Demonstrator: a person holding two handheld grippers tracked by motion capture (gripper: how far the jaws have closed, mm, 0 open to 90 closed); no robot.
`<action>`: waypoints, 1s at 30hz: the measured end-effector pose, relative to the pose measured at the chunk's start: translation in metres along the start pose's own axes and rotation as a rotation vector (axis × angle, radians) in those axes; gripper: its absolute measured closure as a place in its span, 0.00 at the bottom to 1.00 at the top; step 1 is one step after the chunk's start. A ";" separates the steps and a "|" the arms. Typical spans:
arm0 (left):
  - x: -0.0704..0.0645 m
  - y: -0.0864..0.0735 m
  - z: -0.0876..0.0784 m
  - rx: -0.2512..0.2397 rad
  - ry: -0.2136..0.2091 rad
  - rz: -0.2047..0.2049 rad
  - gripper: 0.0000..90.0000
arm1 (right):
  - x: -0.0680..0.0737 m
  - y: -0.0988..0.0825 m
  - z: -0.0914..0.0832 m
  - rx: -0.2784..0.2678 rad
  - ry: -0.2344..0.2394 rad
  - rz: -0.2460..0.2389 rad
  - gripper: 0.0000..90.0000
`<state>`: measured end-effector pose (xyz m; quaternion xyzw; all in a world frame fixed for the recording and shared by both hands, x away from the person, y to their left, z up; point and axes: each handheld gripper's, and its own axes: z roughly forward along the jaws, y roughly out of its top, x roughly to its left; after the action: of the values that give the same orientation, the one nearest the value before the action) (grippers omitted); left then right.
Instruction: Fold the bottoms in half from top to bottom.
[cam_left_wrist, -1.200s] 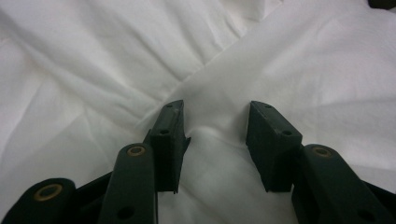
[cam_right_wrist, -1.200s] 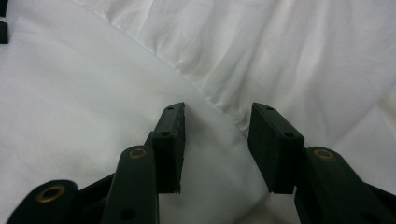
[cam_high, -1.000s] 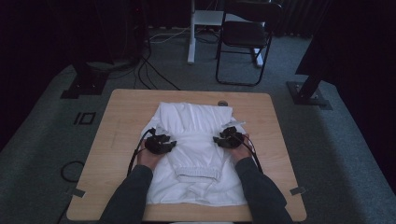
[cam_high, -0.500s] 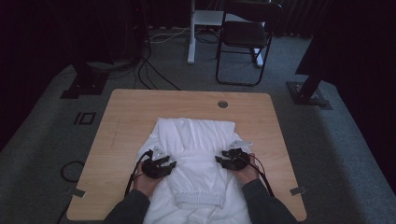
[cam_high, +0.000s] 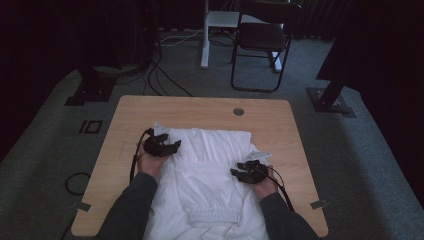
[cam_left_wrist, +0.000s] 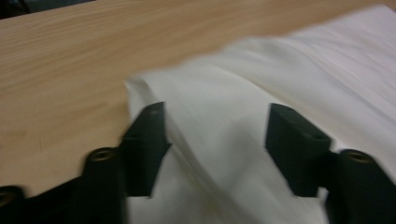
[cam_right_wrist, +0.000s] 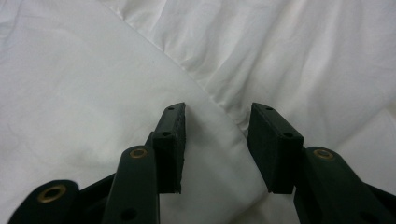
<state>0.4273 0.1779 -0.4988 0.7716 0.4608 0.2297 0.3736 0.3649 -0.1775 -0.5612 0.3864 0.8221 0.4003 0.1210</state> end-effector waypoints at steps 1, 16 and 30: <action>0.009 0.008 0.018 0.025 0.031 -0.015 0.30 | 0.000 -0.001 0.000 -0.003 0.003 0.000 0.62; 0.039 -0.012 0.063 0.154 0.023 -0.108 0.25 | -0.002 -0.001 0.000 -0.008 0.016 -0.001 0.62; 0.038 -0.014 0.059 0.146 -0.128 -0.106 0.83 | -0.015 0.014 -0.011 0.001 0.028 0.017 0.68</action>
<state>0.4787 0.1942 -0.5453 0.7844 0.4917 0.1259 0.3566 0.3769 -0.1891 -0.5451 0.3876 0.8206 0.4063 0.1059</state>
